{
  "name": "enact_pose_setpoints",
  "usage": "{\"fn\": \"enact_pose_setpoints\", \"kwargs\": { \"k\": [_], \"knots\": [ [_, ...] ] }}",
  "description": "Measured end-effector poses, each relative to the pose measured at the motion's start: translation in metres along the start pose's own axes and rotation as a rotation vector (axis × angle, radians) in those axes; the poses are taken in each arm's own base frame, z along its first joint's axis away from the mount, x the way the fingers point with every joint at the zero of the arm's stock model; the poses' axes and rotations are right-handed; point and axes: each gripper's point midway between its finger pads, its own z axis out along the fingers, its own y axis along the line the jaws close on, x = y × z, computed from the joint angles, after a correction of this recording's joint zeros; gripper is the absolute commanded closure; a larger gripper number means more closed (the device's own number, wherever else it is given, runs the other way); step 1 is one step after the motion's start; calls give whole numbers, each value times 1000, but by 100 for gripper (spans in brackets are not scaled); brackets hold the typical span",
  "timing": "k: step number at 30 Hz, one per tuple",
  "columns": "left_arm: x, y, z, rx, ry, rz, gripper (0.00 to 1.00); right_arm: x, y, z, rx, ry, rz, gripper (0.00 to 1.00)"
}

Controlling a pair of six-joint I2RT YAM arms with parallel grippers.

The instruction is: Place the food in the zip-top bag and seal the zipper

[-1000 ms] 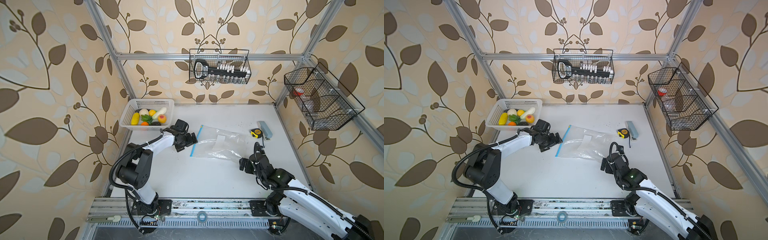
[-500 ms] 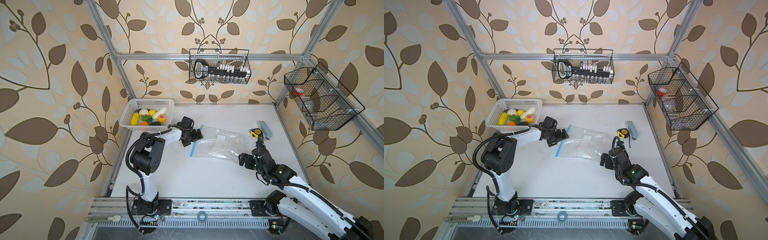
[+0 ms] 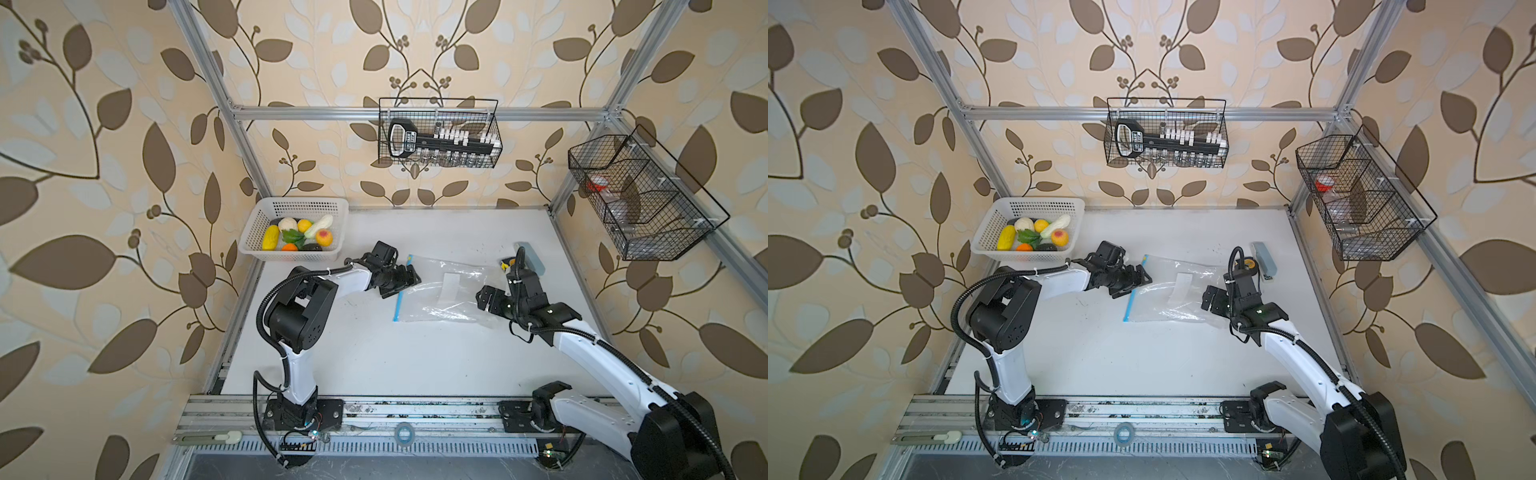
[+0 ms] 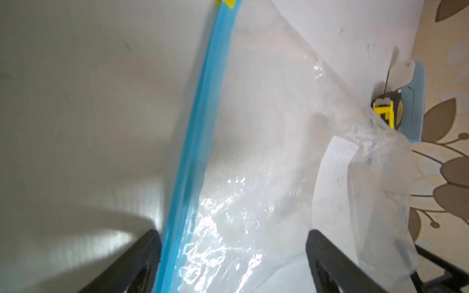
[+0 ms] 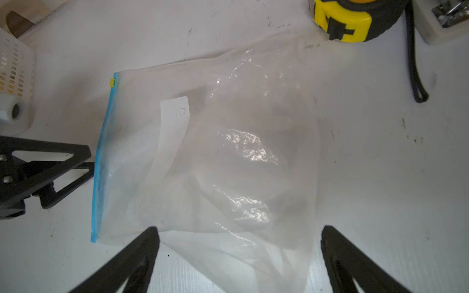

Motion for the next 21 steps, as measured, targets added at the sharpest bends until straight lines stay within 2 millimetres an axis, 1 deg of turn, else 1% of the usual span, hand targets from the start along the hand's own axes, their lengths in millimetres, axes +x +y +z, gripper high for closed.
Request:
{"fn": "enact_pose_setpoints", "kwargs": {
  "k": [3,7,9,11,14,17,19,21],
  "knots": [
    [24,-8,1,30,18,10,10,0,0,6,8,9,-14,0],
    [43,-12,-1,57,24,3,11,-1,-4,7,34,6,-29,1],
    [50,-10,-5,60,25,-8,11,-4,-6,3,71,-7,-48,2],
    [58,-2,-13,32,26,-19,12,-10,-2,-5,111,-35,-87,3],
    [61,9,-33,-41,9,-42,14,-23,22,-24,133,-110,-158,3],
    [52,22,-64,-118,-54,-74,15,-30,53,-44,142,-186,-226,3],
    [44,34,-87,-165,-106,-106,15,-32,72,-49,160,-214,-263,3],
    [37,50,-112,-211,-164,-147,14,-30,96,-47,198,-223,-311,1]
  ]
}}
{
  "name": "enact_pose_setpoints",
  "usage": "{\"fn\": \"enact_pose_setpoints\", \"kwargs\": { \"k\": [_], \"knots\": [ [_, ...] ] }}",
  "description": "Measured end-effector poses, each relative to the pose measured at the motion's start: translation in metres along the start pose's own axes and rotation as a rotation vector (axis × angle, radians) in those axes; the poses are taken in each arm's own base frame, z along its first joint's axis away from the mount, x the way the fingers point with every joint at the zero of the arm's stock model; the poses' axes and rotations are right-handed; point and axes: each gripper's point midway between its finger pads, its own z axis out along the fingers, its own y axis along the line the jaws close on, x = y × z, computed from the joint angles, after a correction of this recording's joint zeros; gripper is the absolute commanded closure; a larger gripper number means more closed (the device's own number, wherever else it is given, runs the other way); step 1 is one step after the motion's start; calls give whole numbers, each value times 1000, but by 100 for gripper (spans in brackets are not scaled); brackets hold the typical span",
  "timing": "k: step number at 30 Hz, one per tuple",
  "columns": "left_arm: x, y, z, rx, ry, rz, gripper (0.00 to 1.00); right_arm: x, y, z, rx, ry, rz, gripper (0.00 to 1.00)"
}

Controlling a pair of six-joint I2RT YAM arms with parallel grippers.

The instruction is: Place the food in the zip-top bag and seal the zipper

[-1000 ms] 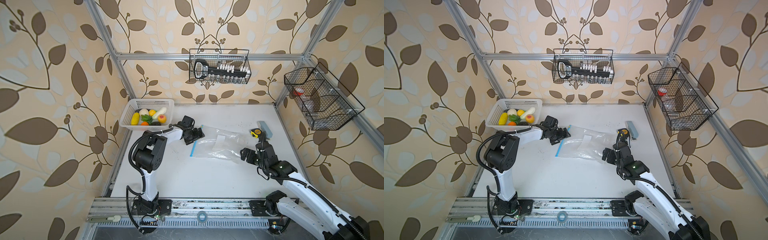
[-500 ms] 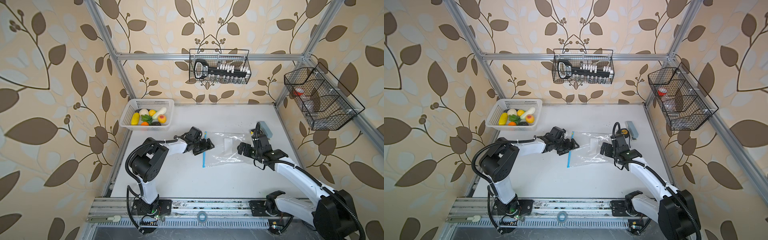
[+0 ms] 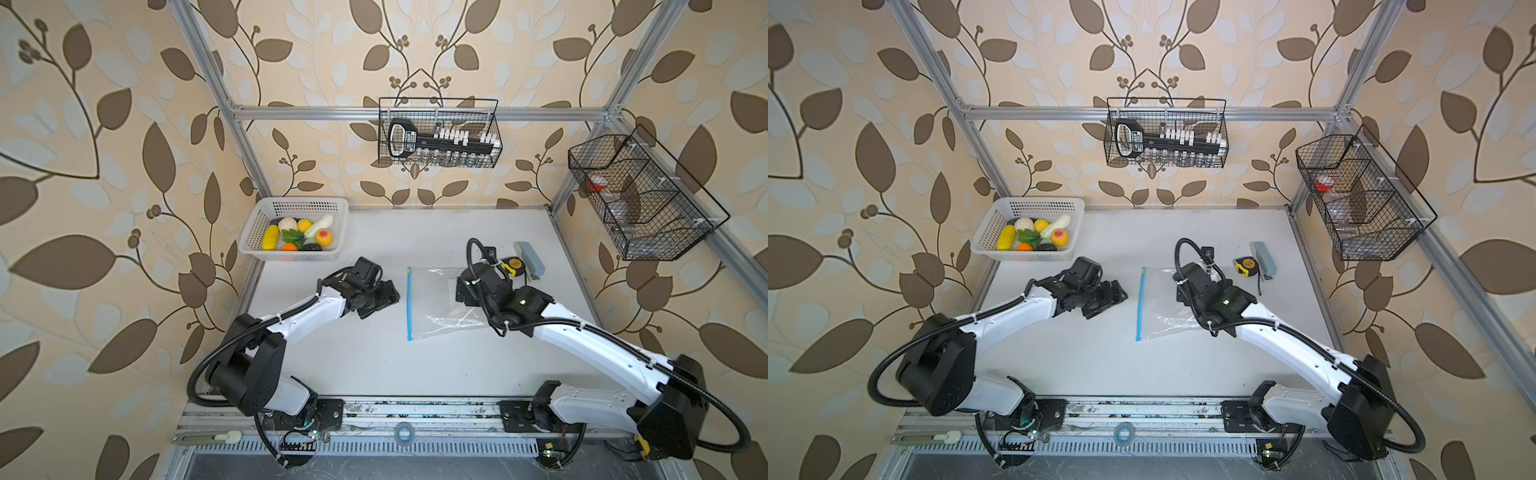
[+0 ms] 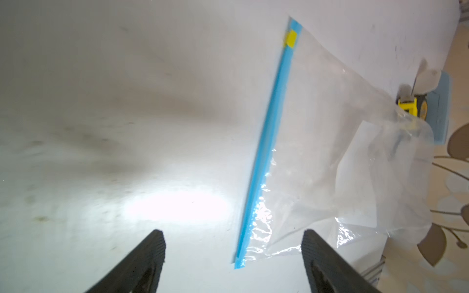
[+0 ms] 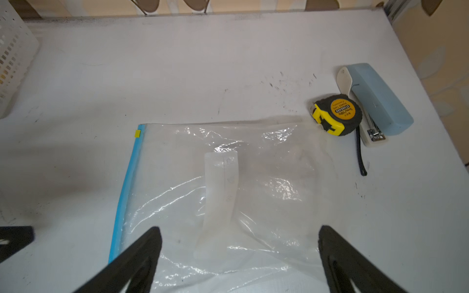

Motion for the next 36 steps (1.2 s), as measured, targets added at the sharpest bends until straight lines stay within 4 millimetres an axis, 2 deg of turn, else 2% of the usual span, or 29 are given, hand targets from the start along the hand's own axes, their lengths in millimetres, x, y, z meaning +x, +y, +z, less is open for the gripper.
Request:
{"fn": "enact_pose_setpoints", "kwargs": {
  "k": [4,7,11,15,21,28,36],
  "knots": [
    [-9,44,-26,-90,-71,-83,13,1,49,7,67,11,-115,0],
    [-3,70,-33,-166,-80,-124,13,7,88,16,103,27,-184,2],
    [4,84,-35,-227,-62,-143,13,22,130,28,146,54,-260,5],
    [8,94,-31,-267,-43,-159,12,36,157,37,172,76,-316,9],
    [8,115,-26,-343,-22,-215,11,52,171,54,205,122,-351,14],
    [9,127,-26,-373,-13,-251,9,64,175,71,223,160,-362,21],
    [13,154,-26,-412,-3,-331,9,75,176,94,278,193,-372,25]
  ]
}}
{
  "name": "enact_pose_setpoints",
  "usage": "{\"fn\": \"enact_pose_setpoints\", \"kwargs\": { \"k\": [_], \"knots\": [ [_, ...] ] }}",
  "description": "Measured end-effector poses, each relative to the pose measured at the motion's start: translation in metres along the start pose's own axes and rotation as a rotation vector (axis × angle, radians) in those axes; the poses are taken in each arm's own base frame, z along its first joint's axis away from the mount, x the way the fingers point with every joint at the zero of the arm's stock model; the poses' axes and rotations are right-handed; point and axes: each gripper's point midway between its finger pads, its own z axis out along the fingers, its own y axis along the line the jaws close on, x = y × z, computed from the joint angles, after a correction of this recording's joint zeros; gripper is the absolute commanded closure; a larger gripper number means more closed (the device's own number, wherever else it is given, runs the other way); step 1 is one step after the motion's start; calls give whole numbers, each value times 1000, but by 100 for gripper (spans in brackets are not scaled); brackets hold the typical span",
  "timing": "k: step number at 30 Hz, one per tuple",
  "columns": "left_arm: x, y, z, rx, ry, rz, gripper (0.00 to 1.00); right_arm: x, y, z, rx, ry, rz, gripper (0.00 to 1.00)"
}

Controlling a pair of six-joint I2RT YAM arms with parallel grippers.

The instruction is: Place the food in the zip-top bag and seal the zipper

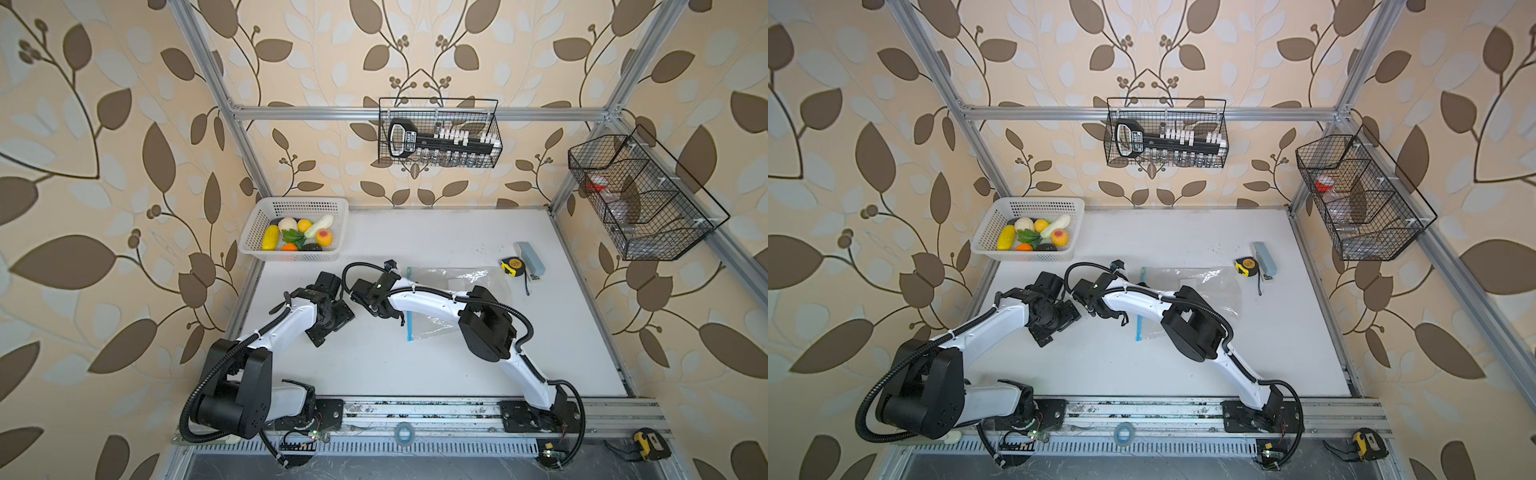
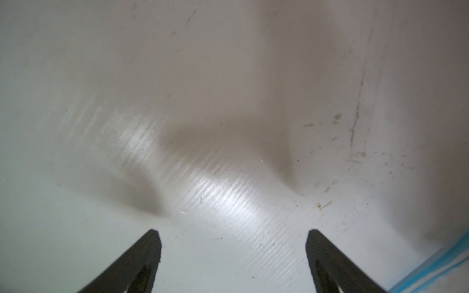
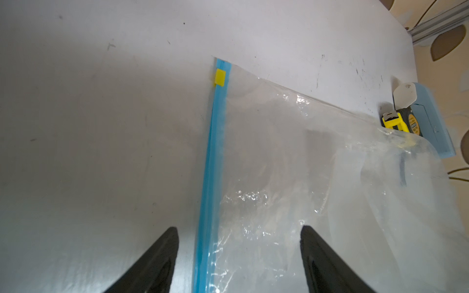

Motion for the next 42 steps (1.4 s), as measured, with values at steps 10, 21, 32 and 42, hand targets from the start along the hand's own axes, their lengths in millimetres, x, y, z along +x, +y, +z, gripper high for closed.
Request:
{"fn": "enact_pose_setpoints", "kwargs": {
  "k": [10,21,32,42],
  "knots": [
    [-1,-5,1,25,10,-7,9,13,7,18,61,31,-43,31],
    [-1,-6,3,29,9,-7,9,13,-2,18,100,25,-45,34],
    [0,-5,5,30,14,-6,9,12,-4,20,115,18,-33,37],
    [2,-7,6,41,24,-6,10,16,-4,24,135,18,-21,54]
  ]
}}
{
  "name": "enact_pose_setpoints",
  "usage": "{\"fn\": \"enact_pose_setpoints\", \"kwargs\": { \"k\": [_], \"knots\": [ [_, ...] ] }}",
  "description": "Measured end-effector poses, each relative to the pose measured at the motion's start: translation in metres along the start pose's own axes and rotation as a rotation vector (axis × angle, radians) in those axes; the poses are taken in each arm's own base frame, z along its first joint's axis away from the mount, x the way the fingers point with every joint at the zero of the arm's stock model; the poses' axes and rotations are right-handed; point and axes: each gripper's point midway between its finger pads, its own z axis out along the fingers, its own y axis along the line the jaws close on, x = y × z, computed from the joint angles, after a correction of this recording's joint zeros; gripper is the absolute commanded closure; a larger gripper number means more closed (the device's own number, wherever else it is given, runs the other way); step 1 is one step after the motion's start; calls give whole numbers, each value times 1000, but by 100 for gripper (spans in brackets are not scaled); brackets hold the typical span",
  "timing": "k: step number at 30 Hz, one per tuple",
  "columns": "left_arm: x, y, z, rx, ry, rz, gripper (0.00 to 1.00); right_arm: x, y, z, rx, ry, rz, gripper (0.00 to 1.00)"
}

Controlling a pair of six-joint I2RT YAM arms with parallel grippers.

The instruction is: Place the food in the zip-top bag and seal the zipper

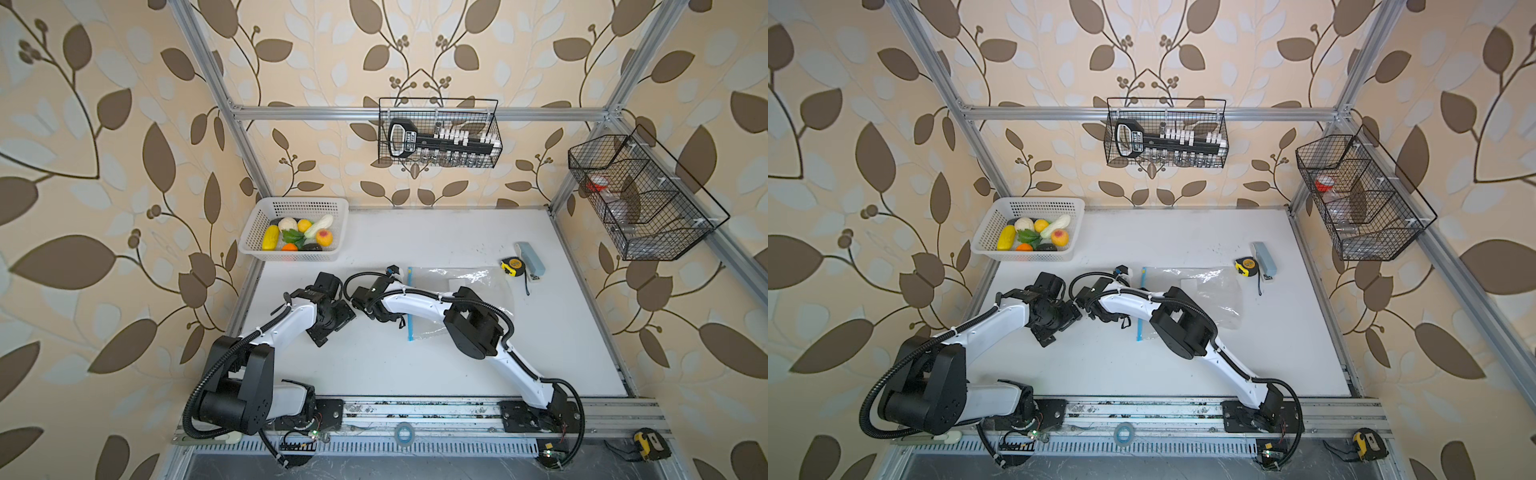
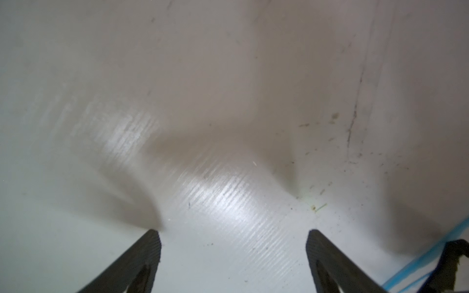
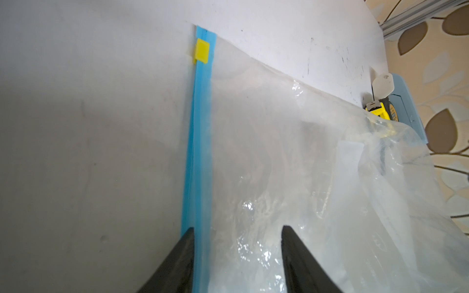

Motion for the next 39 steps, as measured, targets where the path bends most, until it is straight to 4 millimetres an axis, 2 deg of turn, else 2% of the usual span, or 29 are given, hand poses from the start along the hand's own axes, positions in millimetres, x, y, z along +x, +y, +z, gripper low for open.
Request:
{"fn": "enact_pose_setpoints", "kwargs": {
  "k": [3,16,24,30,35,39],
  "knots": [
    [2,2,2,-4,4,0,10,0,-1,0,6,-1,7,60],
    [2,1,2,3,3,0,10,9,-2,7,33,5,4,65],
    [1,0,2,7,3,0,11,12,-4,13,52,4,6,76],
    [1,0,2,9,2,0,11,17,-7,16,55,3,-8,90],
    [1,0,3,9,2,0,11,18,-13,13,26,8,1,96],
    [2,0,4,11,5,1,12,9,-26,-1,-37,-9,36,99]
  ]
}}
